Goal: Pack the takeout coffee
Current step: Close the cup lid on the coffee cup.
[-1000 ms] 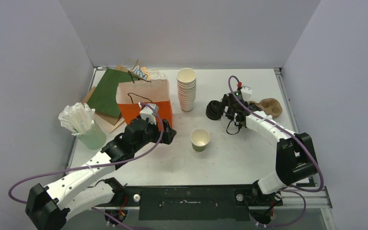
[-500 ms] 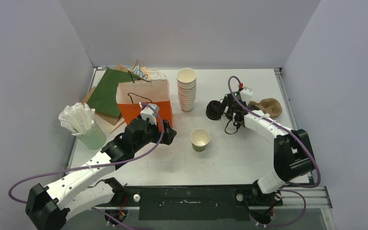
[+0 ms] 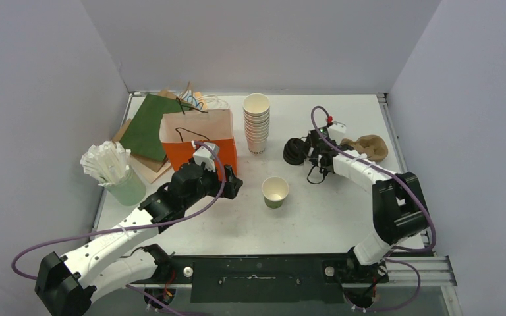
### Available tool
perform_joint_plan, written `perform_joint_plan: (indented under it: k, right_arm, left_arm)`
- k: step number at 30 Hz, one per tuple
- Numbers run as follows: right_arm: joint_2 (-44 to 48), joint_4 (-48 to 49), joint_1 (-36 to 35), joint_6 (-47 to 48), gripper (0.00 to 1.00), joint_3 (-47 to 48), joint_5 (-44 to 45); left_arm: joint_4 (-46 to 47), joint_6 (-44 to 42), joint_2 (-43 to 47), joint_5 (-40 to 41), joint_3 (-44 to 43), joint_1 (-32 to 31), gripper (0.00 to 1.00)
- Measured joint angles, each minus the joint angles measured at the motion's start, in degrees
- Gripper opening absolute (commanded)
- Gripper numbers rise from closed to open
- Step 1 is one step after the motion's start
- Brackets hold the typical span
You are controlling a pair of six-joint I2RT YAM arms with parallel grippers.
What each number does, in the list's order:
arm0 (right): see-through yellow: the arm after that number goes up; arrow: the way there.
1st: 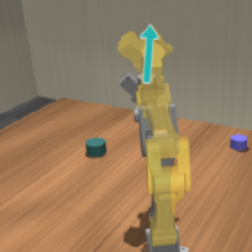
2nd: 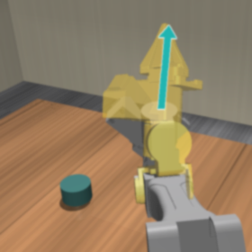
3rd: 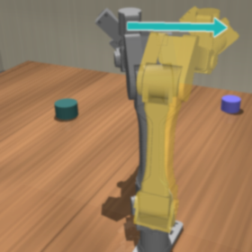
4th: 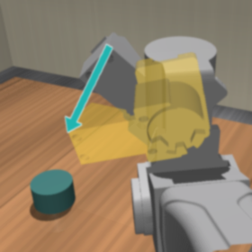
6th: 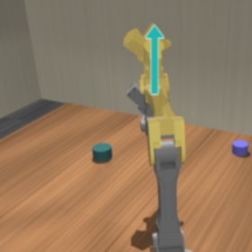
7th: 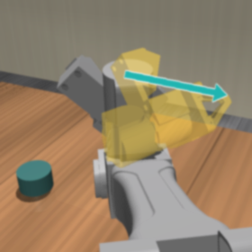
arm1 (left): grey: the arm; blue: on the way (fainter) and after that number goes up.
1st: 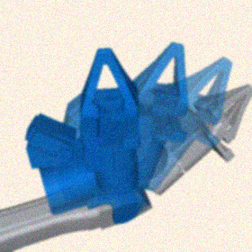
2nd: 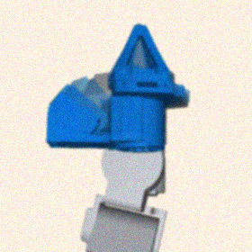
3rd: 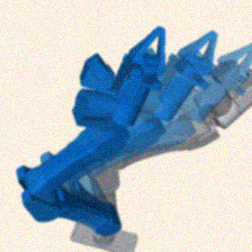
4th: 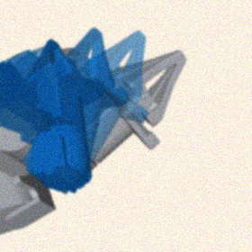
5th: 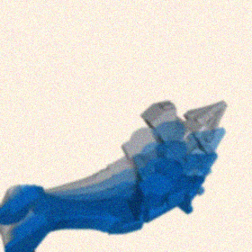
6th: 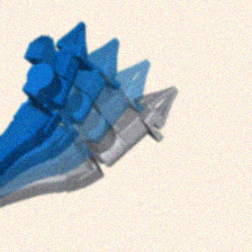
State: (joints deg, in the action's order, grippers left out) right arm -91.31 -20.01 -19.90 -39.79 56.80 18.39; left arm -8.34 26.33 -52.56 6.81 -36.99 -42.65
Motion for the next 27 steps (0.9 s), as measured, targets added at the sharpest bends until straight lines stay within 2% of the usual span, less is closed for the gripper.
perform_joint_plan:
  k: [9, 27]
  right_arm:
    - [-1.0, 0.3, 0.0, -0.2, 0.93, 0.1, 0.1]
    - [1.2, -2.1, 0.0, 0.3, 0.95, 2.4, 0.9]
  left_arm:
    - [0.0, -0.1, 0.0, 0.0, 0.0, 0.0, 0.97]
    - [0.0, -0.6, -0.4, -0.1, 0.0, 0.0, 0.97]
